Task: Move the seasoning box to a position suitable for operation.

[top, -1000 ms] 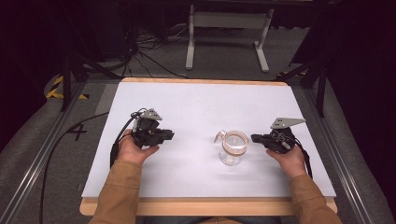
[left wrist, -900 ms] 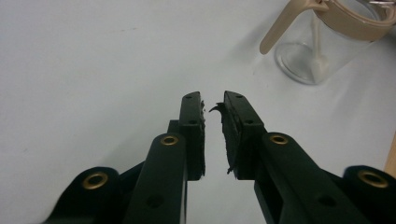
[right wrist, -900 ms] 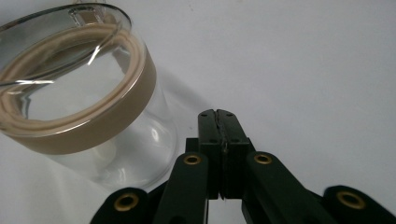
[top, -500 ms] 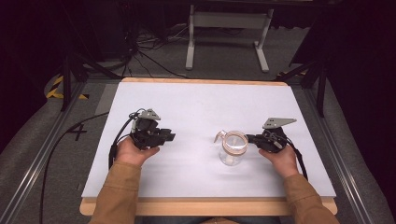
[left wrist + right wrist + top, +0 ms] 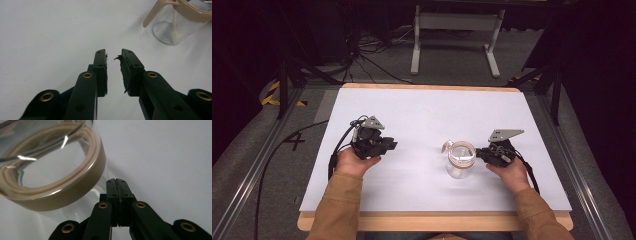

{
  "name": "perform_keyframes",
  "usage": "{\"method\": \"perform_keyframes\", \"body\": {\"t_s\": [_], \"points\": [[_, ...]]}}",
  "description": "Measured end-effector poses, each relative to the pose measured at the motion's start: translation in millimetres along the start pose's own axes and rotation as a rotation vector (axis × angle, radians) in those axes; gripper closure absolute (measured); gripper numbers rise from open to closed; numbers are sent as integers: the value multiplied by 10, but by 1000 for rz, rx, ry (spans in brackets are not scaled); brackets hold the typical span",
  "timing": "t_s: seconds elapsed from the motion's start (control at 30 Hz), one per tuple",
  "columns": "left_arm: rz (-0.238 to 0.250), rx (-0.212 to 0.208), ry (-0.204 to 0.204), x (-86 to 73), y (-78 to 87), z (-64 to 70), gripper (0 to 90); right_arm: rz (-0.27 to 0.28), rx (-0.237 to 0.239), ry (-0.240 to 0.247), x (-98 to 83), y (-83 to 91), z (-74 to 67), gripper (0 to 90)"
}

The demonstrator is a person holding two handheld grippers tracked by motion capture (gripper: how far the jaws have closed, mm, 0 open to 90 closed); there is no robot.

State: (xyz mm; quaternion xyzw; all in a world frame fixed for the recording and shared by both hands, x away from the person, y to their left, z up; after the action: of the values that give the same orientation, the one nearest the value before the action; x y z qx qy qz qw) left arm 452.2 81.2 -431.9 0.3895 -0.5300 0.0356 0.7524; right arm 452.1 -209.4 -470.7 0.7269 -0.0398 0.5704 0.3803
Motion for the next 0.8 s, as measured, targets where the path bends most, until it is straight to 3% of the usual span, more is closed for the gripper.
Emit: {"method": "perform_keyframes", "body": {"t_s": [0.23, 0.47, 0.8], "points": [[14, -27, 13, 52, -17, 18, 803, -12, -1, 17, -12, 38, -84, 900], [-14, -50, -8, 70, -88, 65, 810, -30, -11, -1, -72, 80, -88, 900], [-15, -78, -15, 136, -174, 132, 810, -59, -8, -6, -164, 156, -168, 900]]}}
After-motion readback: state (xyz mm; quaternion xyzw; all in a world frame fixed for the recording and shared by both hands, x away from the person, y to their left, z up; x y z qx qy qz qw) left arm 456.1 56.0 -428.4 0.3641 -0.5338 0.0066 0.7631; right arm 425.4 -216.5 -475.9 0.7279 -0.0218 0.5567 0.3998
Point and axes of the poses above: each handheld gripper's, and its own axes: y roughly backward along the jaws, x roughly out of its top, z roughly to its right, the point moved 10 cm from there along -y, roughly forward along the jaws, and after that the axes turned 9 degrees about z, right-handed, at the moved point
